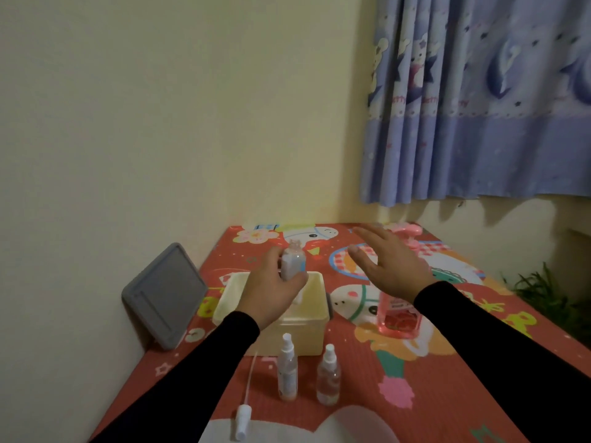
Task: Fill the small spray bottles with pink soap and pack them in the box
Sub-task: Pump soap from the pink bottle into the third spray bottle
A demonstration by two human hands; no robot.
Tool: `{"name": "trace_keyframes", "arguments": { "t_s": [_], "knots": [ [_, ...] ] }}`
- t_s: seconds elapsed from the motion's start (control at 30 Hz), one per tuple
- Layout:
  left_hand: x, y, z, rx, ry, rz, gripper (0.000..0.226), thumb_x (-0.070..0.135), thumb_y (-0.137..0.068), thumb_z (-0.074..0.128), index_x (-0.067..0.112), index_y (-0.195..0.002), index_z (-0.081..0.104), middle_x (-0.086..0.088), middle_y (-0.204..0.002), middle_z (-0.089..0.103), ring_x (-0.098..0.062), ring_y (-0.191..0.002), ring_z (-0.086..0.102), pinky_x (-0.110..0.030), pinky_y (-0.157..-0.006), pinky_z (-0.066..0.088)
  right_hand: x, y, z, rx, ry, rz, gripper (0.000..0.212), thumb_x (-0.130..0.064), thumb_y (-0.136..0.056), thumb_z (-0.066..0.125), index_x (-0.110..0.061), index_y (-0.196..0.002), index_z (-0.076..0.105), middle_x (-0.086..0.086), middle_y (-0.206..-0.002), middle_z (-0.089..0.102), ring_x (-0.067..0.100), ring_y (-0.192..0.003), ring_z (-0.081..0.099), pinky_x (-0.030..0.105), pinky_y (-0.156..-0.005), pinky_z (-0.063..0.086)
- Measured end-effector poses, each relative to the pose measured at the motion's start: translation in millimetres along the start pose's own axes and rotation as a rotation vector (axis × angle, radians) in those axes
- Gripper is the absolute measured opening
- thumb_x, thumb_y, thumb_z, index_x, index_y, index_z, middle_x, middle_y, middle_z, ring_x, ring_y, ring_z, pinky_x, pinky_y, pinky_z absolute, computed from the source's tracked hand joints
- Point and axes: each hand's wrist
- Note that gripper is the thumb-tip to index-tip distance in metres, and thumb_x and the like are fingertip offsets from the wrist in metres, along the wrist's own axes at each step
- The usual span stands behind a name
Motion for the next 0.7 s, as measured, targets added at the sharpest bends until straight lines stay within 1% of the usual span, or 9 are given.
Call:
{"name": "trace_keyframes", "arguments": {
  "t_s": [0.07,0.2,0.3,0.37,0.4,0.47,0.53,0.63,0.7],
  "knots": [
    [4,-15,15,-0.043,-0.007,0.020,0.031,0.029,-0.087,0.067,0.028,-0.111,0.047,0.003,-0.104,0.060,-0.019,-0.090,0.061,-0.032,-0.073,0.052,10,-9,-8,0.018,0.006,0.024,0.057,-0.052,-0.096,0.040,-0.020,-0.143,0.045,0.002,-0.152,0.038,0.019,-0.138,0.037,0.035,-0.112,0.030],
    [12,-37,42,-0.152,-0.014,0.065,0.035,0.031,-0.088,0.066,0.027,-0.117,0.047,0.012,-0.100,0.059,0.000,-0.081,0.059,-0.014,-0.061,0.046,30,-26,-20,0.069,0.012,0.083,0.054,-0.048,-0.097,0.042,-0.018,-0.141,0.047,0.004,-0.151,0.040,0.022,-0.136,0.040,0.035,-0.110,0.034],
    [18,-55,63,-0.189,-0.049,0.085,0.039,0.032,-0.086,0.066,0.026,-0.120,0.047,0.006,-0.104,0.061,-0.010,-0.084,0.062,-0.023,-0.067,0.050,49,-42,-29,0.104,0.010,0.121,0.052,-0.046,-0.098,0.040,-0.016,-0.139,0.049,0.007,-0.149,0.043,0.023,-0.135,0.043,0.039,-0.109,0.038],
    [22,-64,77,-0.221,-0.068,0.085,0.039,0.031,-0.086,0.065,0.025,-0.121,0.048,0.003,-0.103,0.060,-0.012,-0.080,0.060,-0.021,-0.061,0.046,62,-52,-34,0.125,0.013,0.139,0.047,-0.041,-0.100,0.038,-0.012,-0.135,0.052,0.007,-0.143,0.048,0.023,-0.133,0.043,0.036,-0.108,0.036],
    [23,-68,83,-0.236,-0.077,0.092,0.037,0.031,-0.087,0.065,0.024,-0.119,0.048,0.002,-0.103,0.059,-0.013,-0.079,0.058,-0.019,-0.059,0.042,67,-56,-37,0.134,0.006,0.141,0.042,-0.037,-0.101,0.038,-0.011,-0.130,0.056,0.006,-0.135,0.054,0.024,-0.129,0.046,0.033,-0.103,0.036],
    [25,-74,94,-0.251,-0.110,0.108,0.035,0.030,-0.086,0.065,0.022,-0.117,0.050,0.000,-0.105,0.058,-0.018,-0.084,0.058,-0.019,-0.060,0.042,78,-64,-39,0.151,0.003,0.143,0.030,-0.031,-0.102,0.036,-0.014,-0.101,0.061,0.002,-0.104,0.058,0.027,-0.113,0.052,0.029,-0.082,0.035],
    [25,-83,105,-0.259,-0.154,0.135,0.036,0.033,-0.083,0.065,0.023,-0.114,0.051,0.000,-0.105,0.058,-0.022,-0.089,0.058,-0.028,-0.069,0.045,87,-72,-41,0.163,-0.012,0.176,0.030,-0.030,-0.103,0.033,-0.022,-0.077,0.046,-0.003,-0.087,0.050,0.027,-0.099,0.053,0.026,-0.075,0.028],
    [23,-92,117,-0.293,-0.187,0.128,0.036,0.039,-0.080,0.064,0.030,-0.111,0.050,0.000,-0.104,0.058,-0.022,-0.090,0.056,-0.035,-0.074,0.046,95,-79,-44,0.174,-0.055,0.229,0.042,-0.031,-0.103,0.031,-0.024,-0.062,0.036,-0.004,-0.072,0.047,0.026,-0.082,0.048,0.029,-0.071,0.028],
    [23,-97,122,-0.309,-0.210,0.131,0.038,0.039,-0.080,0.064,0.031,-0.113,0.049,-0.001,-0.107,0.056,-0.021,-0.092,0.055,-0.033,-0.075,0.044,97,-82,-44,0.160,-0.077,0.255,0.044,-0.032,-0.104,0.030,-0.022,-0.062,0.041,0.001,-0.073,0.050,0.025,-0.079,0.046,0.031,-0.070,0.030]
  ]
}}
Point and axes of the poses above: each hand's wrist, its own y-axis away from the middle knuckle, its own z-axis out of the palm, x = y × z
